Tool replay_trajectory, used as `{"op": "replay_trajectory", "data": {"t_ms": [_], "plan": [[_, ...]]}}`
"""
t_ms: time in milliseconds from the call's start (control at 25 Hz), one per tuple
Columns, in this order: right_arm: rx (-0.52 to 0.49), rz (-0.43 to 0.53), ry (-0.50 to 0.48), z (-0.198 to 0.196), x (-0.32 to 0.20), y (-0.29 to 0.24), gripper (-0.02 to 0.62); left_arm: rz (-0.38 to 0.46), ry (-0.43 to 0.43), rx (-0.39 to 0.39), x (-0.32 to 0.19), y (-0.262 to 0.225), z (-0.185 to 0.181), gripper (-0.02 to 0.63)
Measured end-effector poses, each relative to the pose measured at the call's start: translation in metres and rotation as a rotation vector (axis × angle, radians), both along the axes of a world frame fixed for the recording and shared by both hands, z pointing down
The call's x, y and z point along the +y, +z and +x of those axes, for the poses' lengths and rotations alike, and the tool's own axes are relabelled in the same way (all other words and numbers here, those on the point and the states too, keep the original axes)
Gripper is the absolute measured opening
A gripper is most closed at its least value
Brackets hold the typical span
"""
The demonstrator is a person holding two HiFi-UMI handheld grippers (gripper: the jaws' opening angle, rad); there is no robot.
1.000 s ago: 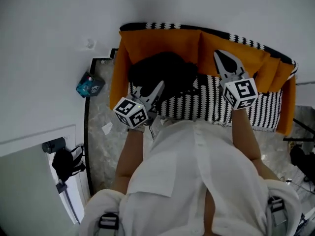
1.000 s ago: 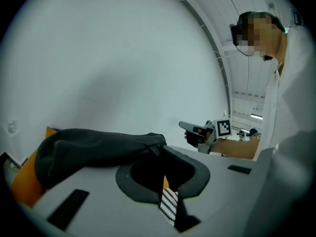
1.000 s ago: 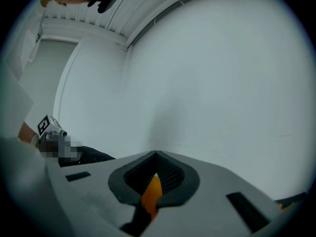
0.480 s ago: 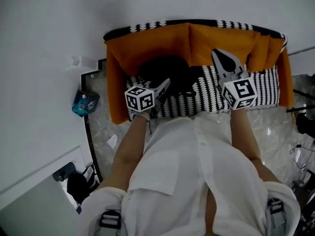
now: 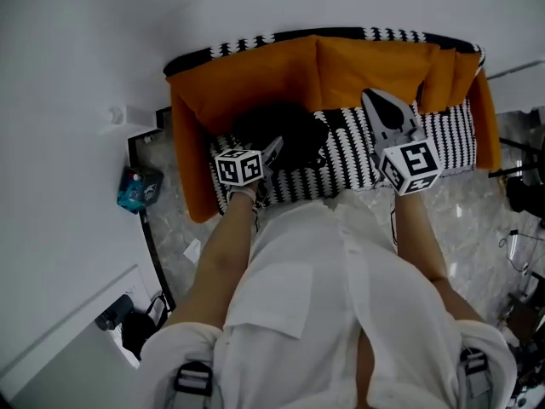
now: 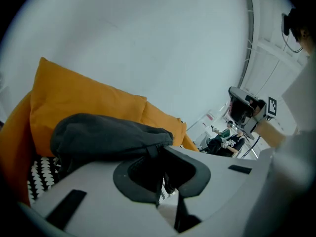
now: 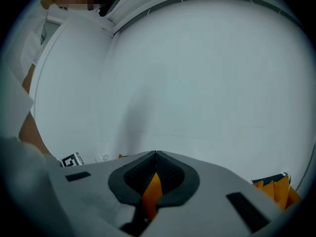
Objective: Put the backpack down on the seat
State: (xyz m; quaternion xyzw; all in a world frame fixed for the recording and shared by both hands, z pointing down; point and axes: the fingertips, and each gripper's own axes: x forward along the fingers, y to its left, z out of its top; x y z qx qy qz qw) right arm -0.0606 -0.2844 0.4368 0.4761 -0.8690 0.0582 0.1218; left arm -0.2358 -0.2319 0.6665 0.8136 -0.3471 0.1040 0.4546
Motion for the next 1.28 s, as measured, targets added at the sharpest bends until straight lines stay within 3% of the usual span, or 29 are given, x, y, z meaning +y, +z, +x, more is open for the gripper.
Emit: {"op": "replay_trajectory", "data": {"t_ms": [320,480,720,960,1280], "plan": [[0.007,0.009,-0.058,-0.028,-0.002,-0.004,0.018,-0.006,0.019,-0.075,-0.008,0.013,-0.009,0.097],[0.000,0.011,-0.071,-0.035,-0.002,-0.005,0.018,0.004,0.039,-0.105,-0.002,0.016,-0.014,0.196],[-0.004,0.018,-0.082,-0.041,-0.005,-0.008,0.018,-0.005,0.091,-0.213,0.007,0.022,-0.032,0.210],[-0.018,0.023,-0.081,-0.041,-0.008,-0.012,0.018,0.022,0.087,-0.271,0.019,0.008,-0.061,0.210],[-0.043,0.027,-0.093,-0.047,-0.017,-0.013,0.018,0.160,-0.003,-0.252,0.014,-0.044,-0.084,0.209]]}}
